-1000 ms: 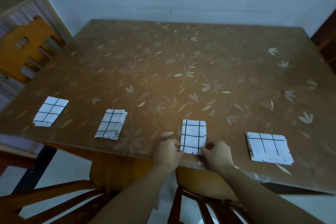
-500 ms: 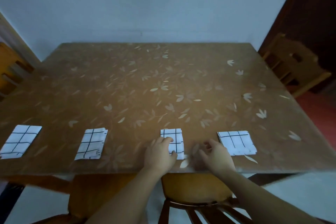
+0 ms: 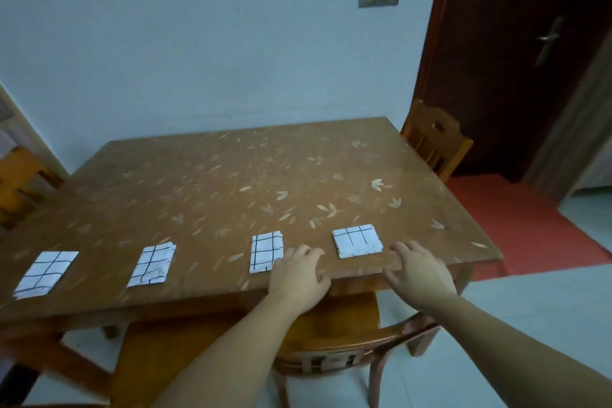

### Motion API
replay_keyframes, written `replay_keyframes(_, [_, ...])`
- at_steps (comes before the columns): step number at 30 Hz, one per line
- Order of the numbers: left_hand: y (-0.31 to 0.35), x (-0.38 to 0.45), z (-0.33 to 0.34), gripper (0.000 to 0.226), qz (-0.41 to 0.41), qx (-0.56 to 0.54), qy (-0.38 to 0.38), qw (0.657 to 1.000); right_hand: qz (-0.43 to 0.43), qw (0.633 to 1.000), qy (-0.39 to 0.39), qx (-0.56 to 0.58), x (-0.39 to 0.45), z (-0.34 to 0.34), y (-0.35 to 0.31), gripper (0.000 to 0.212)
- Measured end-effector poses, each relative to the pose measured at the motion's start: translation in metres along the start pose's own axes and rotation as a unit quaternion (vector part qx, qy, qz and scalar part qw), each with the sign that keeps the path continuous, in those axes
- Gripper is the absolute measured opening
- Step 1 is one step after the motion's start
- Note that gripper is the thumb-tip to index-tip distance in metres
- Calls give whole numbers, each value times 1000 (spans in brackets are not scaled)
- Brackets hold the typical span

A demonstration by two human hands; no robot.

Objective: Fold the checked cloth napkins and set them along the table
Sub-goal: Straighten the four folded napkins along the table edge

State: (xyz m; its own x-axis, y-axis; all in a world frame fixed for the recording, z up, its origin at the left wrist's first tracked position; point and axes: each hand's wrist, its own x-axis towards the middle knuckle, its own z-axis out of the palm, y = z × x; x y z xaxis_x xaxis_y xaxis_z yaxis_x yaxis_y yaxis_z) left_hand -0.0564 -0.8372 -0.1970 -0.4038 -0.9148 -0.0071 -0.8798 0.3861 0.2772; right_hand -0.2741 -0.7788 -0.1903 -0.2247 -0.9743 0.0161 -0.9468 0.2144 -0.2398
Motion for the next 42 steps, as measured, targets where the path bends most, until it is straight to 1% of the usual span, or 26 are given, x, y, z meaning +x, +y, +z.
replay_keyframes(5, [64,-23,-11,49,23,2,11,1000,23,999,24,-1,-41,-39,47,46])
replay_keyframes(7, [83,-25,-13,47,28,9,13,1000,38,999,27,0,-46,-47,62,46])
replay_keyframes(10, [101,-18,-12,46,29,7,17,999,52,998,26,3,-43,-52,77,50])
replay_keyframes(14, [106,5,-4,47,22,7,5,1000,51,999,15,6,-20,-48,88,51])
replay_keyframes(21, [96,83,21,49,-20,-18,-15,1000,43,999,-9,-1,62,-36,108,52])
replay_keyframes(24, [91,110,28,50,-47,-42,-24,998,41,999,-34,-6,93,-30,117,51])
replay_keyframes(28, [80,131,36,46,-76,-48,-36,995,28,998,-57,1,123,-16,121,50])
replay_keyframes(33, [70,150,53,48,-145,-71,-48,986,1,994,-107,9,165,11,120,56])
replay_keyframes(35, [68,155,61,48,-177,-81,-45,980,-22,991,-133,12,181,25,120,49])
replay_keyframes(38, [68,159,72,39,-238,-102,-39,965,-50,983,-170,40,203,43,119,37])
replay_keyframes(40, [72,161,79,35,-273,-102,-41,956,-69,979,-180,65,213,53,120,26])
replay_keyframes(41, [74,162,81,35,-288,-103,-43,951,-76,977,-183,85,216,59,121,24])
replay_keyframes(42, [76,163,85,36,-305,-110,-42,945,-75,973,-194,103,219,64,121,28])
